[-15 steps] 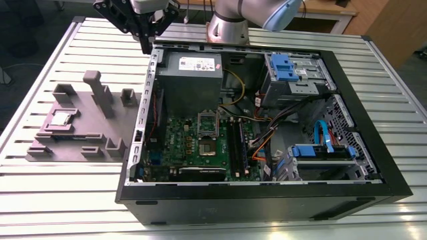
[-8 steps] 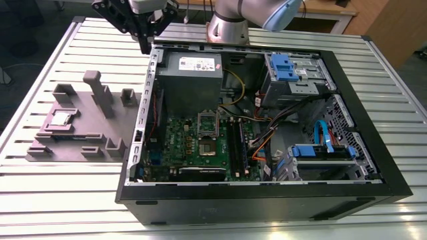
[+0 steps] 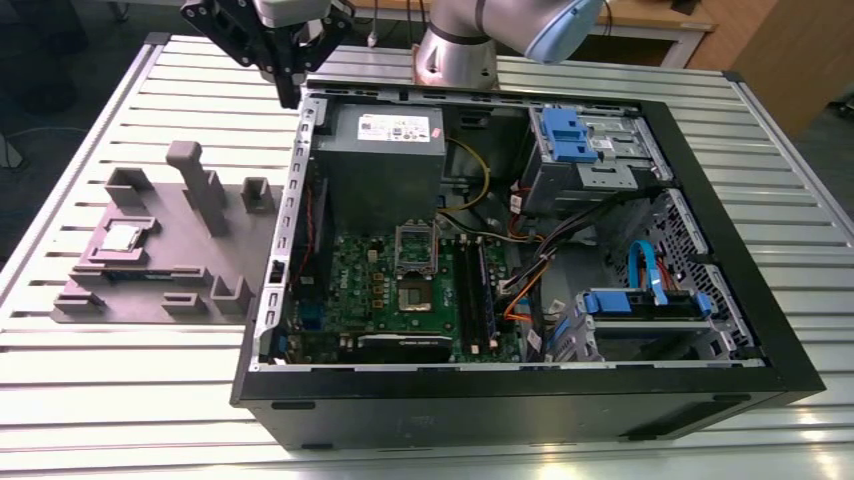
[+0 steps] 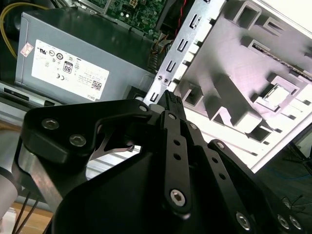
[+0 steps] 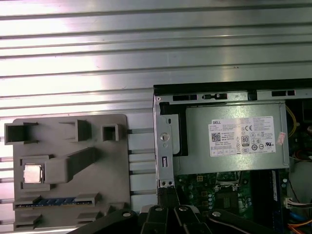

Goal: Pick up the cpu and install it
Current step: 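Reach for the cpu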

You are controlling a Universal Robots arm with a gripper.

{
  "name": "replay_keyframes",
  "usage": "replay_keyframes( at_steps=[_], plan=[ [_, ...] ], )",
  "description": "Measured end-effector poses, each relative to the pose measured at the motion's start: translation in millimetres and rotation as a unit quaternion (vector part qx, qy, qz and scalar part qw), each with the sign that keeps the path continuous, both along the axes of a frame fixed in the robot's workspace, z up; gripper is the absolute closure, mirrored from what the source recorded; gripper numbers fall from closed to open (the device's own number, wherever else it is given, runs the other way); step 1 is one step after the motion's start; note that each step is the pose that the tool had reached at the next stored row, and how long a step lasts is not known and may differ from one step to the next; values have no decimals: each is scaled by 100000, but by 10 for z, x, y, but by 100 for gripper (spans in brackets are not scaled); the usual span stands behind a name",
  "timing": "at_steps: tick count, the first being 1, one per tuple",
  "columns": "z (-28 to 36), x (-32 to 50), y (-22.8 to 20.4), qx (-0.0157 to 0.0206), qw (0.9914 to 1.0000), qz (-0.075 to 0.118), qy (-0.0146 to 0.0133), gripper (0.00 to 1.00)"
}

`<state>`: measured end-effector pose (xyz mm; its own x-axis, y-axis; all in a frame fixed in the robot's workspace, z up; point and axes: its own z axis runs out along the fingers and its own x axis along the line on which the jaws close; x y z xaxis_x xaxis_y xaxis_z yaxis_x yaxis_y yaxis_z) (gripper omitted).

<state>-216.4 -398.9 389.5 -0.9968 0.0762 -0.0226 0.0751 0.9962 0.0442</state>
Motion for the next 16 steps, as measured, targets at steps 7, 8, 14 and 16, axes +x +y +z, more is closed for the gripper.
replay_keyframes(
  at_steps=[7, 8, 14, 16],
  plan=[
    [-1, -13, 0, 2, 100000, -4, -1, 89],
    [-1, -15, 0, 1, 100000, 0, -1, 89],
    [-2, -28, 0, 1, 100000, -2, 1, 89],
    [-2, -33, 0, 3, 100000, -4, -3, 89]
  ],
)
